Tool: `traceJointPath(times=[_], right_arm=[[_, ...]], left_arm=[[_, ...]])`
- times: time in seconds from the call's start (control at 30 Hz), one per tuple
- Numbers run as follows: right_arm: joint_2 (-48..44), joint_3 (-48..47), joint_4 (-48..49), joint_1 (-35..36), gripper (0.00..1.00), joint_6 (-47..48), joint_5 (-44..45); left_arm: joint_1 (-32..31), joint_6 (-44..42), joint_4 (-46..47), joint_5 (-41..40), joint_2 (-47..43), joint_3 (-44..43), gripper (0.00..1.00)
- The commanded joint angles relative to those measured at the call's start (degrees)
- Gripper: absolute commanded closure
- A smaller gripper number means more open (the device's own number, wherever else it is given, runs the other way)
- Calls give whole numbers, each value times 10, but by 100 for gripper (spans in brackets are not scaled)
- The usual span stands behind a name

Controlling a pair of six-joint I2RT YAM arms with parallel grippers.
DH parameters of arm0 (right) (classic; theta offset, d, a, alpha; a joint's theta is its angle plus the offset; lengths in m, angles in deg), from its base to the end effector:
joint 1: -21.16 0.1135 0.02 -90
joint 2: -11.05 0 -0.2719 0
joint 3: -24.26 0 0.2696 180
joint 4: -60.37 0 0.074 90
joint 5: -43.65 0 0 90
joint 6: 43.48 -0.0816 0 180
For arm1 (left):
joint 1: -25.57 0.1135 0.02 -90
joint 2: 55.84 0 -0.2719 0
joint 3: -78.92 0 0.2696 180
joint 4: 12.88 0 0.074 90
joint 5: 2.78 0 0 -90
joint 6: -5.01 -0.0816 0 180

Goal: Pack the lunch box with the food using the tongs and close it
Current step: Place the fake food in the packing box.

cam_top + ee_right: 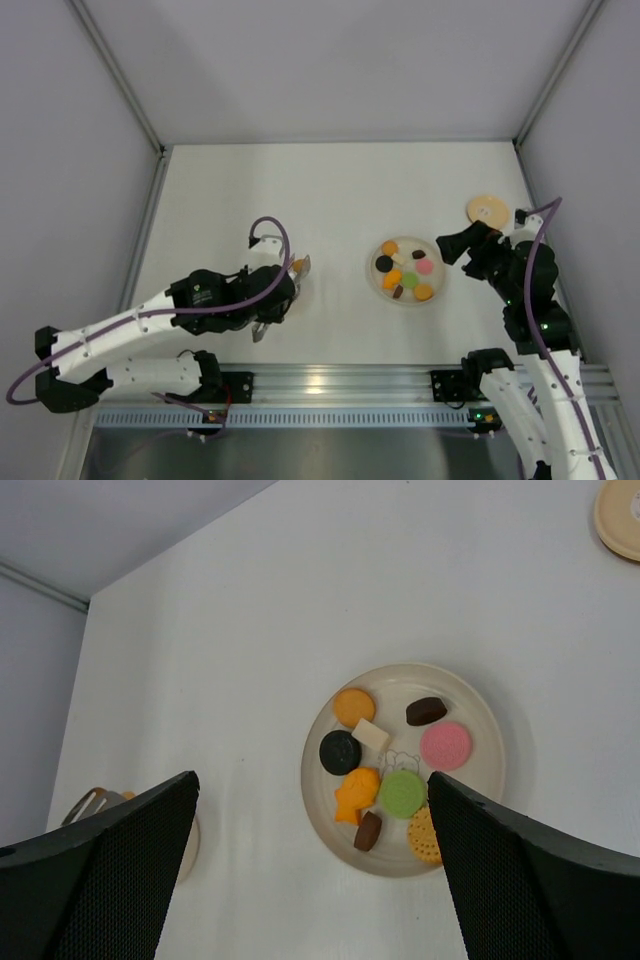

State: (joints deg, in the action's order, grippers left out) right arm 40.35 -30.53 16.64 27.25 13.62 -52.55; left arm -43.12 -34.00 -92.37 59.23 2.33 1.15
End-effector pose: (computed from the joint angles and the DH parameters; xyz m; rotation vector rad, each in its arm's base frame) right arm 0.1717 0.0272 0.3140 0.3730 1.8907 0.5632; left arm 0.1098 -0.1760 0.3086 0.2149 2.4486 -0.2633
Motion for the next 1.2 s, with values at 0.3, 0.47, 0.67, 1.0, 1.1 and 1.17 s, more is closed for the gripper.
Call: traceJointPath(times=[0.3,0.47,0.67,1.0,1.1,1.17], right_arm=[[11,19,61,-7,5,-8,-10],[11,24,67,-7,5,-8,-9],[12,28,71,-7,5,-11,-10],[12,32,71,-7,5,-10,-9],[12,33,72,-7,5,-10,-9],[12,31,72,-6,5,-10,-9]], left_arm=[[-2,79,-80,-19,-68,48,74],[-2,88,-92,-17,-77,58,70],[-2,87,-83,-17,-77,64,62],[-2,82,-78,-18,-68,61,50],[-2,81,-78,-19,-67,58,49],[-2,79,-76,-20,-65,54,48]])
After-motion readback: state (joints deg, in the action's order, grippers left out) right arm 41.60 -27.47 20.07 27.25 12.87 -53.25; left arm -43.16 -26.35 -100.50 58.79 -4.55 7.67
